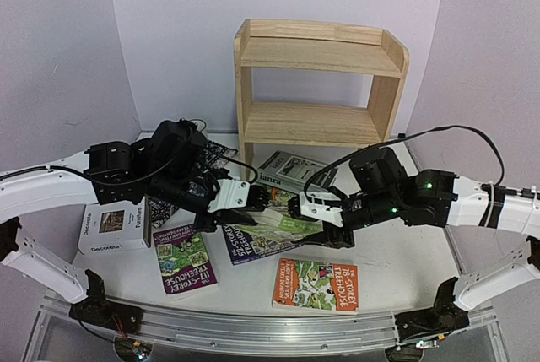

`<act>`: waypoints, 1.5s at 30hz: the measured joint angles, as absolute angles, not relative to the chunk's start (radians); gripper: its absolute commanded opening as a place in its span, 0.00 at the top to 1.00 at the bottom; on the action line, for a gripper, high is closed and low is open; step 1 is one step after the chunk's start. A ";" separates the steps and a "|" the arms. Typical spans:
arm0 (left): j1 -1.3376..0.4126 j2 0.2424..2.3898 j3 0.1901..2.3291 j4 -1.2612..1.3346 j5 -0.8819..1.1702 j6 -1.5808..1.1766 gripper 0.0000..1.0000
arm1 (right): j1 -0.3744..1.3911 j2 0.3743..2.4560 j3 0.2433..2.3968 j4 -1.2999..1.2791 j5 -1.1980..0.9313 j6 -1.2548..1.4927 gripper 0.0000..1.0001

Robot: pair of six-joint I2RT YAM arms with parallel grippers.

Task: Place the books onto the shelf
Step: Pass from the left arm to the right, then place the book on the shelf.

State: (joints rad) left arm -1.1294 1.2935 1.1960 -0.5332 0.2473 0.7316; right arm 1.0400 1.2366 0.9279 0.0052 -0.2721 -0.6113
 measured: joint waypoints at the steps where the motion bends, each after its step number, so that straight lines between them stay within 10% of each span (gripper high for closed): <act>1: -1.129 1.293 1.196 -0.533 0.247 0.731 0.99 | 1.043 1.241 0.928 0.010 -0.264 -0.610 0.69; 8: -1.127 1.293 1.196 -0.535 0.247 0.707 0.75 | 1.058 1.248 0.926 0.031 -0.218 -0.611 1.00; 12: -1.127 1.293 1.196 -0.509 0.223 0.693 0.14 | 1.060 1.250 0.926 0.032 -0.196 -0.569 1.00; 14: -1.128 1.286 1.196 -0.450 0.182 0.674 0.01 | 1.061 1.259 0.926 0.026 -0.157 -0.515 1.00; 45: -1.109 1.149 1.015 -0.049 -0.415 0.302 0.00 | 0.791 1.240 1.035 0.098 0.391 0.081 1.00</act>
